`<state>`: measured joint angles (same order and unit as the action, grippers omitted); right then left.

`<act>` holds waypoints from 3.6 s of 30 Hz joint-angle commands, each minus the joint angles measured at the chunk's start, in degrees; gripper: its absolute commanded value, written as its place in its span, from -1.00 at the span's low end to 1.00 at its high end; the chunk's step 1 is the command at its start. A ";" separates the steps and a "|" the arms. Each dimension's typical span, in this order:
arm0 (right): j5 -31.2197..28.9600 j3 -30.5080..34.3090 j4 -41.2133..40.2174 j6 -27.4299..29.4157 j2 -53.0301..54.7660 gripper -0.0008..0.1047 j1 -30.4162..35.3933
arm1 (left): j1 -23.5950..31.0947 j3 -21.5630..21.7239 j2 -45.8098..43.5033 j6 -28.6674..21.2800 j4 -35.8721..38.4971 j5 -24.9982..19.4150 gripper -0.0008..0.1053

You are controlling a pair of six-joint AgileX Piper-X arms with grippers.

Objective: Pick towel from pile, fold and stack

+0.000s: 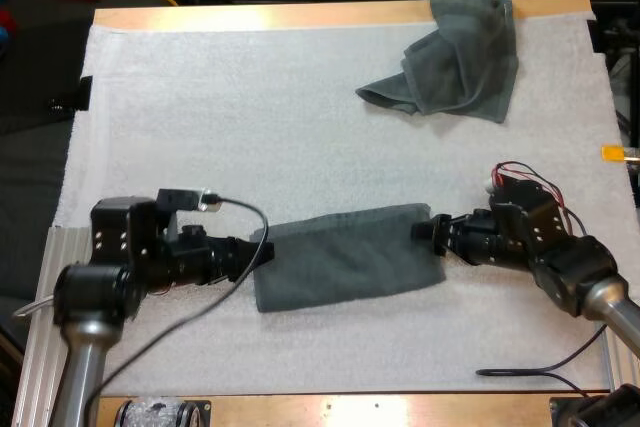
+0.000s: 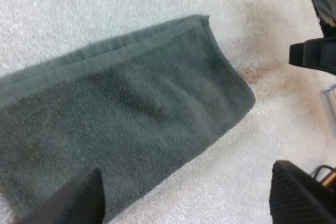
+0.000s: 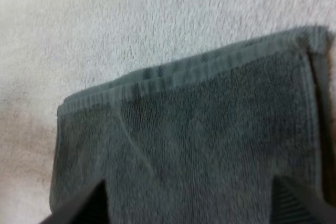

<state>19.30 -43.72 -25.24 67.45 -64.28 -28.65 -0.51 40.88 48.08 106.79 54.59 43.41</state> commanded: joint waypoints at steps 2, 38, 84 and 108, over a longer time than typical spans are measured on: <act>-0.34 -0.45 -2.72 1.95 1.89 0.30 0.41 | 0.02 0.11 -3.21 -0.15 1.66 -0.83 0.22; -4.59 -0.45 -13.67 13.06 11.55 0.29 17.36 | 0.02 0.11 -21.98 4.34 8.43 1.42 0.28; 24.45 -0.60 8.31 14.38 -26.43 0.29 16.02 | 0.02 0.11 -21.98 5.17 10.94 2.67 0.30; 24.35 -0.60 11.19 3.77 -30.54 0.13 5.03 | 0.02 0.11 -21.98 5.17 11.08 2.76 0.30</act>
<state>42.99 -45.06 -11.68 72.01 -93.32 -22.64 -0.51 40.88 26.42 111.48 65.85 45.43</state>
